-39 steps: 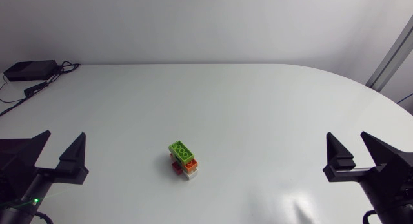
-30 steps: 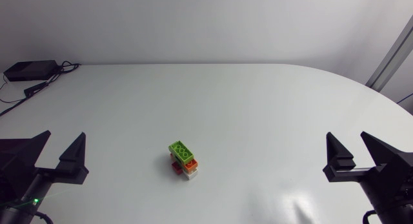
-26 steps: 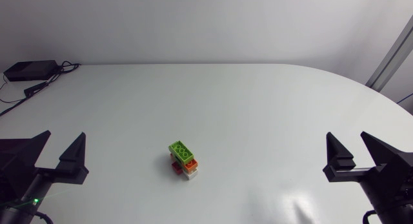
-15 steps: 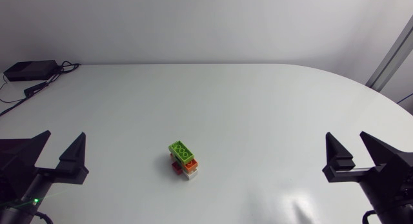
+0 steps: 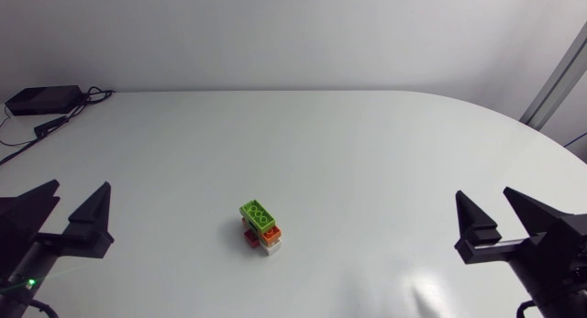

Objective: Separate the duplo bricks

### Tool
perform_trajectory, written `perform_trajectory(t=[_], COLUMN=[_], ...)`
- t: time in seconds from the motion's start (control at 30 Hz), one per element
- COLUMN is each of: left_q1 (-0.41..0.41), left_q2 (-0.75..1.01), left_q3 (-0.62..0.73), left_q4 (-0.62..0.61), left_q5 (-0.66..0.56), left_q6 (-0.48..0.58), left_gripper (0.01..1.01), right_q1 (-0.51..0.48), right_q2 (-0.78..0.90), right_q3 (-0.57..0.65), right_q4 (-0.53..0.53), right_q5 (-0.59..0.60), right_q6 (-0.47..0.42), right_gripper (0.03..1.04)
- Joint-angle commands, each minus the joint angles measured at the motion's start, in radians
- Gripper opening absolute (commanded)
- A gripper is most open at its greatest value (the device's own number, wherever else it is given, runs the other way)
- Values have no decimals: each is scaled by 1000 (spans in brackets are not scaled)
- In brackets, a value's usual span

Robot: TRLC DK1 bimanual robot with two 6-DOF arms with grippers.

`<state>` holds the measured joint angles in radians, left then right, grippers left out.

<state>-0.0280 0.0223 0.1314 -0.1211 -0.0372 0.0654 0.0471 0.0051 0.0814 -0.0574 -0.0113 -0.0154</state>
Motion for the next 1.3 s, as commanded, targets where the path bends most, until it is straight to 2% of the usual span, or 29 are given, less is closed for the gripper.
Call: perform_trajectory(t=[0.0,0.2,0.33,0.47,0.63,0.73,0.8,0.9,1.0,1.07,1.17,1.27], left_q1=[-3,-61,-95,-148,-150,-141,-141,-145,-148,-156,-145,-127], left_q2=[70,350,536,663,855,976,1044,1108,1133,1144,1154,1167], left_q3=[83,247,355,415,505,559,574,588,590,586,582,577], left_q4=[-5,-55,-95,-100,-167,-190,-183,-183,-209,-229,-242,-270], left_q5=[-4,-4,-1,3,142,203,209,211,211,224,306,401], left_q6=[-27,-64,-62,-64,-45,54,194,211,294,356,429,501], left_gripper=[982,982,967,941,911,911,911,918,970,970,970,966], right_q1=[7,23,96,166,261,310,346,415,501,539,574,609], right_q2=[30,248,412,556,747,863,929,1021,1084,1145,1199,1265], right_q3=[69,222,324,412,501,546,572,618,667,722,756,805], right_q4=[-7,-42,-91,-142,-174,-191,-196,-228,-263,-317,-320,-360], right_q5=[-1,-12,-12,-9,-1,-1,-1,14,60,68,13,2], right_q6=[-3,-1,28,97,141,158,180,204,206,200,132,130], right_gripper=[1005,1005,1005,1005,1005,1005,1005,1005,1005,1005,1005,1005])
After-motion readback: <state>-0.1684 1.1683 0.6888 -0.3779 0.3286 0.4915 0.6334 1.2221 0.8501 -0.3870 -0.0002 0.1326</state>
